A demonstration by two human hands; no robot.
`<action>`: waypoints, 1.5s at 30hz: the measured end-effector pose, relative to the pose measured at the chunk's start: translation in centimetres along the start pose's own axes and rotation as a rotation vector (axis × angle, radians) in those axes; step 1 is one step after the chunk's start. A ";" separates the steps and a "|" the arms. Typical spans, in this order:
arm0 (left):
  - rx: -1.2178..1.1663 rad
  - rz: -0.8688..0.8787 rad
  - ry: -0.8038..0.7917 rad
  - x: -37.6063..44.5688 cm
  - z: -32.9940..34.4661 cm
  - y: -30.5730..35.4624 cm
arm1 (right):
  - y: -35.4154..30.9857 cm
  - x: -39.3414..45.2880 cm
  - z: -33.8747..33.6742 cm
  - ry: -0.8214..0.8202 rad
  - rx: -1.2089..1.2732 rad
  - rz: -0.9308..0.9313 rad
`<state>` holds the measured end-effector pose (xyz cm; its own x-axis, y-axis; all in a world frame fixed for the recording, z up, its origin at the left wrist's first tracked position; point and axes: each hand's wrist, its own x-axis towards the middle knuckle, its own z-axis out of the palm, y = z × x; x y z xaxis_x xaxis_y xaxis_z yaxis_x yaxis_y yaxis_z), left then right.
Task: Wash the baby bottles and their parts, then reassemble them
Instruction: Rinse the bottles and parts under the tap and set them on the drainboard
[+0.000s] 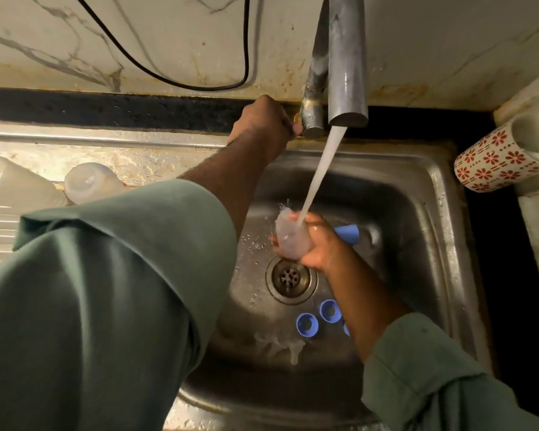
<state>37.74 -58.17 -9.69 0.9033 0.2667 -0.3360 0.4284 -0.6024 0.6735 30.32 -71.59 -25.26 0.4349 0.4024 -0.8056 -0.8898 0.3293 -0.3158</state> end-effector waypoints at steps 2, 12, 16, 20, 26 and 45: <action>-0.010 0.002 -0.002 0.0 0.1 -0.1 | 0.3 -0.5 -0.4 0.010 -0.448 -0.100; 0.000 -0.014 -0.033 -0.1 -0.1 -0.1 | -1.8 -3.2 -4.8 0.021 -2.335 -1.161; -0.015 -0.013 -0.036 -0.1 0.0 -0.2 | -1.0 -4.0 -5.1 0.069 -1.838 -1.433; -0.022 -0.009 -0.037 -0.1 0.0 -0.2 | 1.4 -4.3 -3.9 0.152 -1.070 -1.119; -0.002 0.003 -0.014 0.2 0.2 -0.3 | 3.4 -2.4 -1.4 -0.056 0.292 -0.194; -0.027 -0.005 -0.040 0.3 0.0 -0.5 | -0.8 -4.1 -0.8 0.219 -0.720 -0.291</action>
<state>37.80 -57.82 -10.16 0.8997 0.2391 -0.3651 0.4338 -0.5807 0.6889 29.17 -74.15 -22.13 0.6923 0.1843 -0.6976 -0.6480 -0.2664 -0.7135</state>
